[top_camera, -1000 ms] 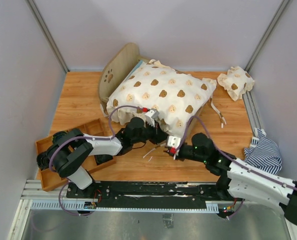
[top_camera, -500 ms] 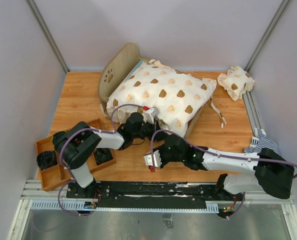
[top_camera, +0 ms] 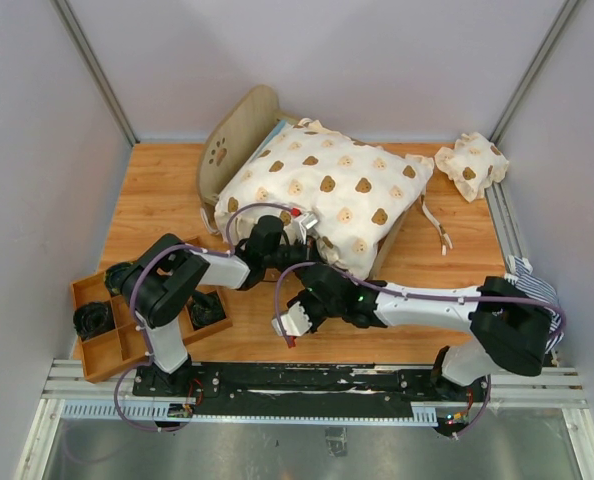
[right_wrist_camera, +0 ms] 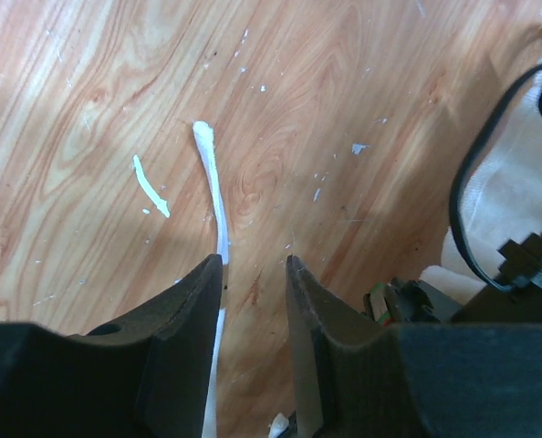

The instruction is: Set up the pet bed

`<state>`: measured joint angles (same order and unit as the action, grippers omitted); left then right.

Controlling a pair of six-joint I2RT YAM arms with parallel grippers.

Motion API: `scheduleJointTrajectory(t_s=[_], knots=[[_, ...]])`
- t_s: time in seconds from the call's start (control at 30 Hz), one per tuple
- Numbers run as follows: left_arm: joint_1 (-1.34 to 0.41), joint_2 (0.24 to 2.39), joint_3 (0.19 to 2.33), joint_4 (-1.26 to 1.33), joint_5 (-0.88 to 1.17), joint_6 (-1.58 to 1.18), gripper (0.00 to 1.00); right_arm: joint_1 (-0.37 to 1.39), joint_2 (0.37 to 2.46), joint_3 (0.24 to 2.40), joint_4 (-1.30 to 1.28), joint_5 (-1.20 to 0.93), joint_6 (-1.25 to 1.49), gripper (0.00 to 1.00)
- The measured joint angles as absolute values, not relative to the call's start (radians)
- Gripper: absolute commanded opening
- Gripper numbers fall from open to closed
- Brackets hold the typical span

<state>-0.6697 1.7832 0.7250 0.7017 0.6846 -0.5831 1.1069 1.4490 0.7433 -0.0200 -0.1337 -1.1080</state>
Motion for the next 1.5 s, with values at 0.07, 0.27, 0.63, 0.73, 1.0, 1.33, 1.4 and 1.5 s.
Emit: scheduleJointTrajectory(t_s=[0.07, 0.27, 0.63, 0.73, 1.0, 1.33, 1.4, 1.5], knots=[[-0.662, 1.793, 0.741, 0.687, 0.714, -0.563, 0.0, 1.107, 1.47, 0.754, -0.029, -0.123, -1.124, 0.35], [-0.644, 1.794, 0.762, 0.641, 0.757, -0.515, 0.0, 1.107, 1.549, 0.777, -0.044, -0.111, -1.15, 0.34], [-0.638, 1.793, 0.796, 0.562, 0.772, -0.477, 0.0, 1.11, 1.674, 0.857, -0.051, -0.117, -1.168, 0.14], [-0.638, 1.79, 0.802, 0.543, 0.77, -0.475, 0.0, 1.116, 1.675, 0.857, -0.063, -0.126, -1.171, 0.01], [-0.638, 1.784, 0.802, 0.53, 0.76, -0.475, 0.0, 1.117, 1.663, 0.853, -0.085, -0.175, -1.159, 0.0], [-0.635, 1.755, 0.776, 0.525, 0.704, -0.475, 0.0, 1.143, 1.518, 0.804, -0.126, -0.196, -1.084, 0.0], [-0.63, 1.74, 0.755, 0.525, 0.676, -0.476, 0.0, 1.143, 1.472, 0.772, -0.107, -0.189, -1.035, 0.0], [-0.622, 1.711, 0.698, 0.527, 0.629, -0.477, 0.0, 1.143, 1.375, 0.698, -0.06, -0.153, -0.896, 0.0]])
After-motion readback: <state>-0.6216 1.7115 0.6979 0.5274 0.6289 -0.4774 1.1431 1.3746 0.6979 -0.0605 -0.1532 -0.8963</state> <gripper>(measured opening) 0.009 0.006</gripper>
